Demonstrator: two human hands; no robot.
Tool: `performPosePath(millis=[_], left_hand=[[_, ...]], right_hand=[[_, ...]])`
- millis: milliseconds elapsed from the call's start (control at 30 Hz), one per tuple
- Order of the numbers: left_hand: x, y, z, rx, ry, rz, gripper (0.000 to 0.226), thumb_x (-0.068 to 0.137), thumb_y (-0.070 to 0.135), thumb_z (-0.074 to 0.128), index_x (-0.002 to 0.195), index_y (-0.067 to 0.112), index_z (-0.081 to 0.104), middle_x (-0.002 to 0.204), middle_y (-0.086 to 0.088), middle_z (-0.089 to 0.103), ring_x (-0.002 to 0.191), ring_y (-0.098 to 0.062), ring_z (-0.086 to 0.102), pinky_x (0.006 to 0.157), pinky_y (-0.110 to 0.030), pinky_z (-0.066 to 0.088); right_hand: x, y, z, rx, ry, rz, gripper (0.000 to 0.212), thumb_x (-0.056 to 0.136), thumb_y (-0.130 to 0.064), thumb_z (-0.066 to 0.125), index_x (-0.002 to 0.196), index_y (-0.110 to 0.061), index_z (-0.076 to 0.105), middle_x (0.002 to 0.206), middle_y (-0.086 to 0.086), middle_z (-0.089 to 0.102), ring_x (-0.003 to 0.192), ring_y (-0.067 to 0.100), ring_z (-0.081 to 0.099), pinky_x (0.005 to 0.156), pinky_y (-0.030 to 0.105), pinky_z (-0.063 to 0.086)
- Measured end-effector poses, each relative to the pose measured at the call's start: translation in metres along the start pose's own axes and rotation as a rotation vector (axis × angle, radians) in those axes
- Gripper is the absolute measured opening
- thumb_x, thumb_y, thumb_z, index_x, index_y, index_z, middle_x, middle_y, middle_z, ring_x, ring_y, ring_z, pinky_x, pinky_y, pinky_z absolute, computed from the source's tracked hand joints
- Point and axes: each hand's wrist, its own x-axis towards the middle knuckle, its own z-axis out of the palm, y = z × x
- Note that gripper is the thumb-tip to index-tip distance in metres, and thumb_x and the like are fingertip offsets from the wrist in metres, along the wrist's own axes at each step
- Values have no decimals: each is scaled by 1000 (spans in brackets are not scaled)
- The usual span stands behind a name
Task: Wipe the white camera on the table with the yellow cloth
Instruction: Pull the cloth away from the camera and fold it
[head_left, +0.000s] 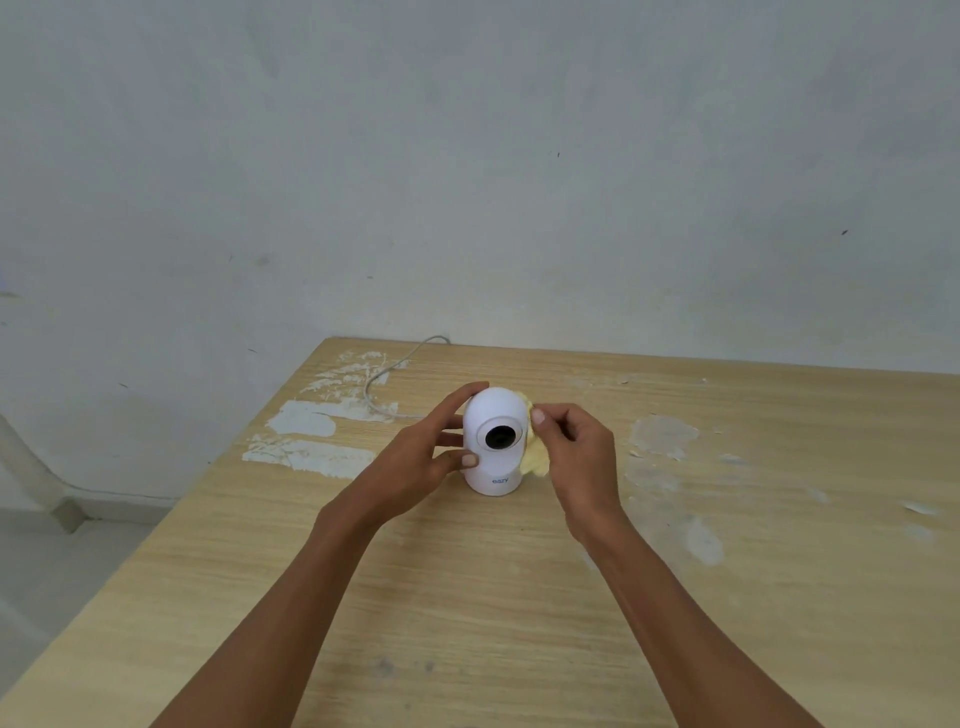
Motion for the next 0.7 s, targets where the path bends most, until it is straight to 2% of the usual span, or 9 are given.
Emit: performPosePath(millis=[100,200,333,400,433,500,567,633,700], left_hand=[[-1,1,1,6,-4,-7,76,99,20,68,154,55,27,144,12,59,128,0,60,108,-37,50],[-3,3,2,9,-11,-25,79,101,21,65,158,54,21,149,16,55,133,-3,57,111,-36,47],[-13,7,8,-61,-17,-42,88,104,16,60,157,60,5,152,17,51,139,-1,50,109,-24,43],[-21,11,13,-81,-5,-43,92,104,14,59,158,59,-1,160,18,39,146,0,39,112,-23,39],[-26,14,16,-57,54,-38,91,104,13,59,159,56,0,161,19,33,147,1,34,114,-24,37],[-39,24,24,-30,328,-27,77,104,8,56,162,45,19,158,14,43,143,-4,44,110,-24,42],[-54,40,35,-99,602,-15,52,104,6,53,147,35,49,132,9,67,116,-8,65,93,-23,54],[-66,61,47,-206,603,-52,32,104,13,55,128,34,60,108,9,72,96,-9,71,79,-25,60],[-72,75,57,-342,419,-172,20,105,28,57,123,32,63,108,7,73,95,-10,74,75,-22,62]], right_hand=[[-17,13,-10,-92,-61,65,7,93,-16,68,89,-14,74,91,-1,76,90,17,70,82,32,55],[-24,9,-25,-45,-177,121,9,94,-16,68,96,-11,75,98,5,77,92,17,70,80,31,53],[-23,-15,-44,327,-254,328,12,99,-11,58,102,-9,70,103,9,72,92,21,67,79,37,55],[-25,-25,-51,467,-293,411,15,101,-8,54,103,-7,69,99,10,71,87,22,67,72,35,58],[-26,-28,-54,501,-317,444,16,101,-8,53,106,-6,68,99,11,71,87,22,67,69,34,60],[-30,-32,-59,549,-369,500,23,102,-11,51,117,-2,66,106,14,71,91,24,68,67,34,62],[-34,-33,-61,585,-404,550,29,104,-18,49,123,-1,63,109,16,70,93,26,69,69,35,63],[-37,-34,-62,598,-429,584,36,105,-30,48,124,-2,60,106,16,70,91,27,69,71,35,63],[-39,-34,-64,593,-460,590,47,103,-41,49,126,-1,59,104,15,71,89,26,70,72,35,62]])
